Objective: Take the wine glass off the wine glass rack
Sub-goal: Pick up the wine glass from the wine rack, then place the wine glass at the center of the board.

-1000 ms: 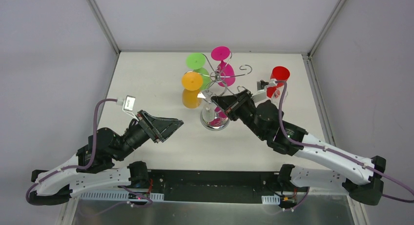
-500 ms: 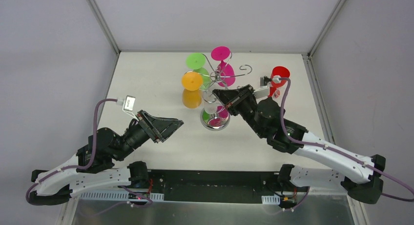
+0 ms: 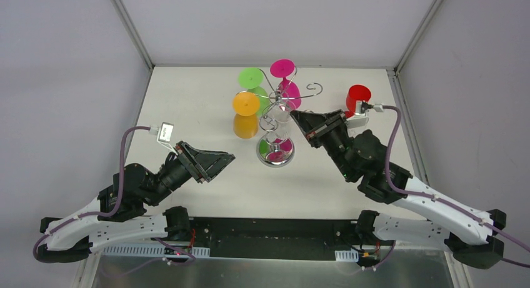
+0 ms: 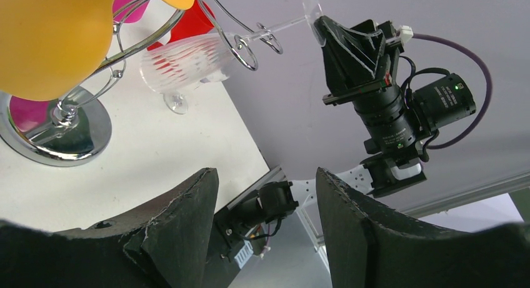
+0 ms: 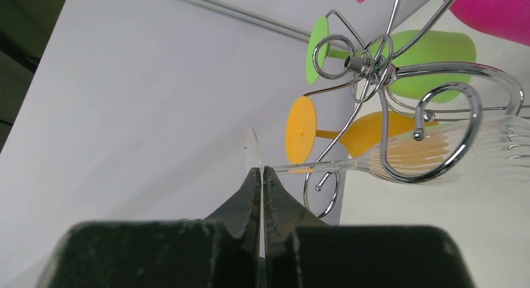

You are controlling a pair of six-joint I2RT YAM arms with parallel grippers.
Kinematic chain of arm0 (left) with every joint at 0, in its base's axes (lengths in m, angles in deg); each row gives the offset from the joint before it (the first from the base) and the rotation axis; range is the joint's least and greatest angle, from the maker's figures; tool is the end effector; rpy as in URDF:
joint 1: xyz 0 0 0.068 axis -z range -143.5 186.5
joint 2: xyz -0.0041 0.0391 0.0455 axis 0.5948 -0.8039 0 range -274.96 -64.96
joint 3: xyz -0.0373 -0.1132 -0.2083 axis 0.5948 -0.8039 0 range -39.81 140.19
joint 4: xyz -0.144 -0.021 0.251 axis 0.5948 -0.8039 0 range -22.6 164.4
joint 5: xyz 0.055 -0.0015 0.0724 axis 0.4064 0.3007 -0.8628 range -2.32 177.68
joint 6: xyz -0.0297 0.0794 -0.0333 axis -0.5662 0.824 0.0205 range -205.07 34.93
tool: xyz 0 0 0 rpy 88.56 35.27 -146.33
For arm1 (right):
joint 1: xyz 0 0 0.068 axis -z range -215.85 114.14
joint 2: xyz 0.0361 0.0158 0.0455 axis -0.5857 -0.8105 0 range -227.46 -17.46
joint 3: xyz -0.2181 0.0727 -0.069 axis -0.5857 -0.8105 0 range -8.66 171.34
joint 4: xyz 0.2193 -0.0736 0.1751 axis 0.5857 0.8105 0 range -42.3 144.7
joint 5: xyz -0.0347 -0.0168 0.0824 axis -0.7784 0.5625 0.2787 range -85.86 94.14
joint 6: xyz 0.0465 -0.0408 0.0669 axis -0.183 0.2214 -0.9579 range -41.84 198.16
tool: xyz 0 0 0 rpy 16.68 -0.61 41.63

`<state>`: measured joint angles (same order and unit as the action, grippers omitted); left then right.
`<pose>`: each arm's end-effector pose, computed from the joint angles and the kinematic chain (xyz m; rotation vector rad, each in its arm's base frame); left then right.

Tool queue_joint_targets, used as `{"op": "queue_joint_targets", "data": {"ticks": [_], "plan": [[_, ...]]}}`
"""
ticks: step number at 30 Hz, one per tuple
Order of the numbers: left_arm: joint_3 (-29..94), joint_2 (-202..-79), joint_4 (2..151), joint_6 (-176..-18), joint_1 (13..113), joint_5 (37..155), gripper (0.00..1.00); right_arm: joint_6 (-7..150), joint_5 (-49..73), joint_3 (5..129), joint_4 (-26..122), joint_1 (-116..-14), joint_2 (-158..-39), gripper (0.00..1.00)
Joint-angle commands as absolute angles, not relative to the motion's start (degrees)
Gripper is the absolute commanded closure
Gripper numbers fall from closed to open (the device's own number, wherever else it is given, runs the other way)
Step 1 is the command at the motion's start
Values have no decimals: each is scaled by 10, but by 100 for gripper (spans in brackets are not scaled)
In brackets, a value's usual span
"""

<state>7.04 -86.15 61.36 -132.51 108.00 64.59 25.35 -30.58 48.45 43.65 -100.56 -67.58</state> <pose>0.0852 -0.1542 0.4025 -0.0608 1.5301 -1.4417 0.1604 0.2307 0.4101 0.3943 1.4889 1.2610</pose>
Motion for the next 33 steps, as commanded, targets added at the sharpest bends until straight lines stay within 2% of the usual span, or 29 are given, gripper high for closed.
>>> {"op": "queue_joint_targets", "data": {"ticks": [1,8,15,29,33], "plan": [[67,-856,624,-1327,1073,637,40,262,-324,468,433,-1008,-638,100],[60,-853,624,-1341,1074,625,38,277,-257,469,473,-1008,-613,100],[49,-835,619,-1360,1074,624,29,334,-177,480,548,-1008,-596,100],[35,-841,581,-1436,1073,640,21,463,30,531,606,-1015,-663,100],[28,-838,567,-1474,1073,659,15,521,82,516,589,-1028,-658,100]]}}
